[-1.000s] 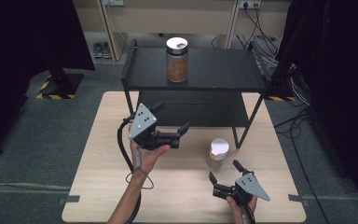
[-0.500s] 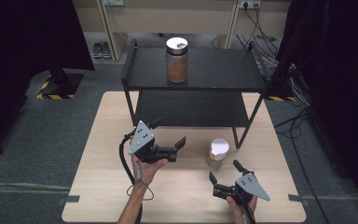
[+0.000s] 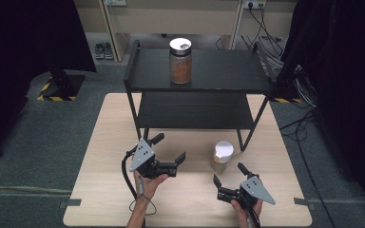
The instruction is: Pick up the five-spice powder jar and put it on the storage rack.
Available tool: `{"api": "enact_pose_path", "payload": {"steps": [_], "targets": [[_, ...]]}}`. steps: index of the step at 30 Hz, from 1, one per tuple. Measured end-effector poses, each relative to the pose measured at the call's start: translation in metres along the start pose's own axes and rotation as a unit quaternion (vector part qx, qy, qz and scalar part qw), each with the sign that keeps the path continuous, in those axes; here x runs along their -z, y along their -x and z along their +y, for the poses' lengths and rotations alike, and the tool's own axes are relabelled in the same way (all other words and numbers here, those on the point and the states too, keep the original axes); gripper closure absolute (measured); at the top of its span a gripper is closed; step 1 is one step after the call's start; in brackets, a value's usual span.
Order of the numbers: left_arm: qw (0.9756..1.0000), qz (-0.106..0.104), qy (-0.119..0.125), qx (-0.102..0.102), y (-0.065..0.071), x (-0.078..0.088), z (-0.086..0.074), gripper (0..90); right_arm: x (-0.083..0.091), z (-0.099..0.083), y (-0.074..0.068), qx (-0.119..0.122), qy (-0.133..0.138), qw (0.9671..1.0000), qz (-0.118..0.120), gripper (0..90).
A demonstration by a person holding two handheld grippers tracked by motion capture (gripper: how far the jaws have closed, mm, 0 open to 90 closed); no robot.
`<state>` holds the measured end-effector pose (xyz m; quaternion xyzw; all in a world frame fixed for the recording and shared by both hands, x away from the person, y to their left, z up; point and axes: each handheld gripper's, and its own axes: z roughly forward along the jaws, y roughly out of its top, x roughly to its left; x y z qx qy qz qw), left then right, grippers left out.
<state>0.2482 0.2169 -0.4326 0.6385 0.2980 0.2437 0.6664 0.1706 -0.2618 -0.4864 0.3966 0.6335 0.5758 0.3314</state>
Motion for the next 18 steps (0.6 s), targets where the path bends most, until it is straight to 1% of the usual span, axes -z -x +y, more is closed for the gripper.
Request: {"api": "enact_pose_path", "payload": {"steps": [4,10,14,18], "targets": [[1.0,0.003,-0.004,-0.004,0.001,0.004,-0.013,0.3,0.0,0.0,0.0,0.001,-0.001,1.0,0.0,0.5],[0.9999,0.004,-0.014,0.004,0.001,0.009,-0.033,0.3,0.0,0.0,0.0,0.002,-0.001,1.0,0.001,0.5],[0.9999,0.005,-0.01,0.009,0.002,0.013,-0.046,0.3,0.0,0.0,0.0,0.001,-0.001,1.0,0.0,0.5],[0.9998,0.008,-0.01,0.016,0.004,0.016,-0.055,0.3,0.0,0.0,0.0,0.001,0.001,1.0,0.0,0.5]]}}
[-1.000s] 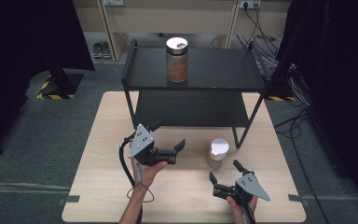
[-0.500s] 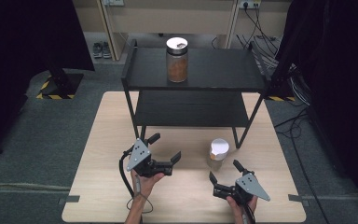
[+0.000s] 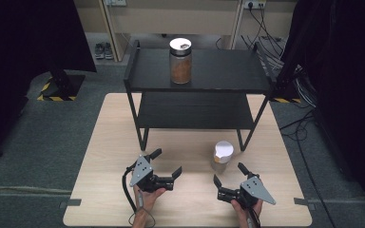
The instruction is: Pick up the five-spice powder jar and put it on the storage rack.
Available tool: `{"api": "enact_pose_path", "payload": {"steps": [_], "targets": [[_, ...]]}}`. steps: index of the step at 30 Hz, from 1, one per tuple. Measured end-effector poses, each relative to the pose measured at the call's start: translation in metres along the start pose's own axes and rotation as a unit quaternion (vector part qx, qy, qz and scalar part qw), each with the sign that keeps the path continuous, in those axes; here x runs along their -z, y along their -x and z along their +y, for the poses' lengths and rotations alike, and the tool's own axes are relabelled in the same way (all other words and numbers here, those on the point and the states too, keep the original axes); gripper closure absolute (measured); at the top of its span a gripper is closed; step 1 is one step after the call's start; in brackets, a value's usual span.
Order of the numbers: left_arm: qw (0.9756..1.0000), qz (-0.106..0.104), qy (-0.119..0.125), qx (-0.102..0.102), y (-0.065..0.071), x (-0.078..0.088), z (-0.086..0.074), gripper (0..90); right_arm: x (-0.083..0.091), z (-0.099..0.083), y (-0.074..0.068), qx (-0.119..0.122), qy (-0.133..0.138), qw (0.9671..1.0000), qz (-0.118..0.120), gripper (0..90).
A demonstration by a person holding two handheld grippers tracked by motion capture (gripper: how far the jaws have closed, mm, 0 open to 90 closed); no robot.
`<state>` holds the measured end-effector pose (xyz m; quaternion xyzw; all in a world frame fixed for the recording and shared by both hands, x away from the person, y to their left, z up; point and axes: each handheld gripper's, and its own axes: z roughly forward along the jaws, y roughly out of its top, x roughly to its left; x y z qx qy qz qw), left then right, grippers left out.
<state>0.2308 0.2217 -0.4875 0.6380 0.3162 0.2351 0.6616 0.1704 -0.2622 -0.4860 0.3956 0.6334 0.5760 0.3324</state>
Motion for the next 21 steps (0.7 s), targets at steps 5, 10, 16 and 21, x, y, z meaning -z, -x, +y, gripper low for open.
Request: {"api": "enact_pose_path", "payload": {"steps": [5,10,16,21], "targets": [[0.9999,0.006,-0.009,0.003,0.003,0.004,-0.006,0.3,0.0,0.0,0.0,0.0,0.0,1.0,0.0,0.5],[0.9997,0.01,-0.018,0.014,0.004,0.01,-0.014,0.3,0.0,0.0,0.0,0.001,-0.002,1.0,-0.001,0.5],[0.9997,0.015,-0.02,0.007,0.009,0.016,-0.018,0.3,-0.001,0.0,0.0,0.001,-0.003,1.0,0.001,0.5],[0.9996,0.021,-0.02,0.004,0.014,0.019,-0.022,0.3,-0.001,0.0,0.0,-0.001,-0.002,1.0,0.0,0.5]]}}
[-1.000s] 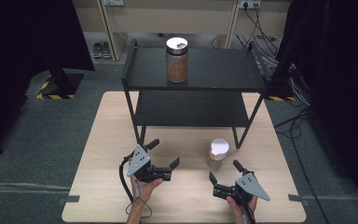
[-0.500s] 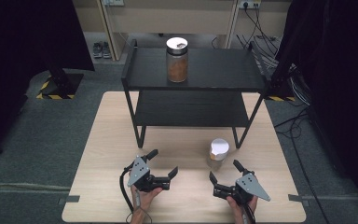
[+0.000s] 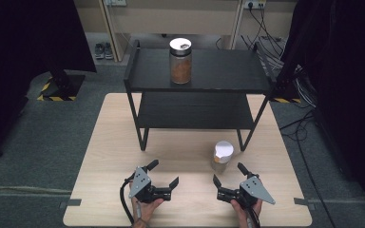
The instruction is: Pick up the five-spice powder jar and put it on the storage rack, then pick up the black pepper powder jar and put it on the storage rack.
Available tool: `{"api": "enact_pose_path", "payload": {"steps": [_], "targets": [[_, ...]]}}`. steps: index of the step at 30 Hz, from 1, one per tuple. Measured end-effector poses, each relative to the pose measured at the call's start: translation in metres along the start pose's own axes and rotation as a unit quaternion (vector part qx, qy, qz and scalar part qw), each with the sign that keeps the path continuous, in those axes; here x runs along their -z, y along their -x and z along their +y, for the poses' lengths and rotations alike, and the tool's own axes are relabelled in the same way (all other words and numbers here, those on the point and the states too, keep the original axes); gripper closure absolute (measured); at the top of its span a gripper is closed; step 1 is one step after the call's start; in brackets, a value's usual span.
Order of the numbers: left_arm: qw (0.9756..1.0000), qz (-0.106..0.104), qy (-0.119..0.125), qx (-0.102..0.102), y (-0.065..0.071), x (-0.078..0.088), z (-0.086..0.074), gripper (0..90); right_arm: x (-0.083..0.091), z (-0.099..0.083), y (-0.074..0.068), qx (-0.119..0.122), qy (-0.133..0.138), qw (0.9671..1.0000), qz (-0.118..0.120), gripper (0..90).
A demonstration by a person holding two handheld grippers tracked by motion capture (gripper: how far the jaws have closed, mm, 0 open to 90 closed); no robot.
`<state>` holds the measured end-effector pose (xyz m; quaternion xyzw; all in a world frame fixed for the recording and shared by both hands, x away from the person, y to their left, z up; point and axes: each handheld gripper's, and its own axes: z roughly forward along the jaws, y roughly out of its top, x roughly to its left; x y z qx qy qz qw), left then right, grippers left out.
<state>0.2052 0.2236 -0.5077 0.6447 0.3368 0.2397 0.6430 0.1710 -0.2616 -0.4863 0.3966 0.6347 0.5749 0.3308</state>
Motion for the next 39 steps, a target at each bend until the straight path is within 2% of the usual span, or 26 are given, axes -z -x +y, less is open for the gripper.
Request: {"api": "enact_pose_path", "payload": {"steps": [8,10,13,22,39], "targets": [[0.9998,0.015,-0.008,-0.005,0.009,0.003,-0.008,0.3,0.0,0.0,0.0,0.0,0.001,1.0,0.0,0.5],[0.9997,0.018,-0.017,-0.007,0.011,0.003,-0.009,0.4,0.0,0.0,0.0,0.0,0.0,1.0,0.0,0.5],[0.9998,0.017,-0.007,-0.005,0.01,0.006,-0.013,1.6,0.0,0.0,0.0,0.0,0.001,1.0,0.0,0.5],[0.9997,0.015,-0.015,0.013,0.007,0.008,-0.014,0.9,0.0,0.0,0.0,0.0,0.001,1.0,0.0,0.5],[0.9997,0.015,-0.017,0.013,0.008,0.008,-0.014,0.8,0.0,0.0,0.0,-0.001,0.002,1.0,0.0,0.5]]}}
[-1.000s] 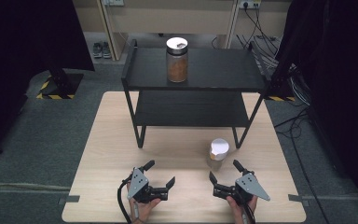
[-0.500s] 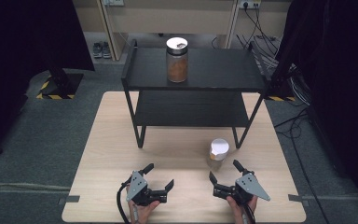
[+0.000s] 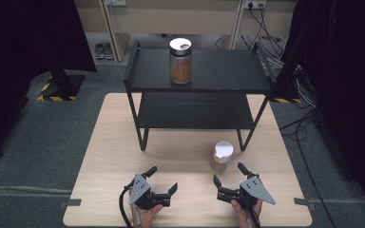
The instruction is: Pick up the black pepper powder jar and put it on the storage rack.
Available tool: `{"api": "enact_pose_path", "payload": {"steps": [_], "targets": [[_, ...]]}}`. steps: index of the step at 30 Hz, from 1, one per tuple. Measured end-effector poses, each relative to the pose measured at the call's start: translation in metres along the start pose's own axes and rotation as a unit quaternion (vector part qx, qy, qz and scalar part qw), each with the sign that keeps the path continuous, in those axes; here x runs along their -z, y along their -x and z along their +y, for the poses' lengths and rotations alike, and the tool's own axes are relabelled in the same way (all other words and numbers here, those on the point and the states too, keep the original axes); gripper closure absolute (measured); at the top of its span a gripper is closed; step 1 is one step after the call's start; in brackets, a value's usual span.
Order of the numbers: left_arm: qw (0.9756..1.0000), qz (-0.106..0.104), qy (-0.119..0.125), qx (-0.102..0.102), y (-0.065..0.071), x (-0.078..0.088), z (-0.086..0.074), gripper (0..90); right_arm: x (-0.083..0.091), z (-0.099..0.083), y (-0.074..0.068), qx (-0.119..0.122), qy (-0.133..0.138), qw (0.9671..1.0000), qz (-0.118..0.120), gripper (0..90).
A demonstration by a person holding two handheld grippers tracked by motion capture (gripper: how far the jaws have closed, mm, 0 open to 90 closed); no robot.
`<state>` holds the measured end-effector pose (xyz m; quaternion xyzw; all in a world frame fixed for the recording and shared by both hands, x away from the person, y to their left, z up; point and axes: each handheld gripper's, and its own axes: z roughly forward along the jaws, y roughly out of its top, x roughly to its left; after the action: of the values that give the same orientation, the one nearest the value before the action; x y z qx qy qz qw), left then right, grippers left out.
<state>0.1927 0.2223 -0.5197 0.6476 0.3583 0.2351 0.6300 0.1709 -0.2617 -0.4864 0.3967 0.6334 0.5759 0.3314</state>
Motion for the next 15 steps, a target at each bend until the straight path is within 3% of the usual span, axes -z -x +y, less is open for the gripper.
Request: {"api": "enact_pose_path", "payload": {"steps": [15], "targets": [[1.0,0.0,-0.001,-0.002,0.0004,0.0001,0.0002,0.3,-0.0002,-0.0004,0.0001,0.0,0.0,1.0,-0.001,0.5]]}}
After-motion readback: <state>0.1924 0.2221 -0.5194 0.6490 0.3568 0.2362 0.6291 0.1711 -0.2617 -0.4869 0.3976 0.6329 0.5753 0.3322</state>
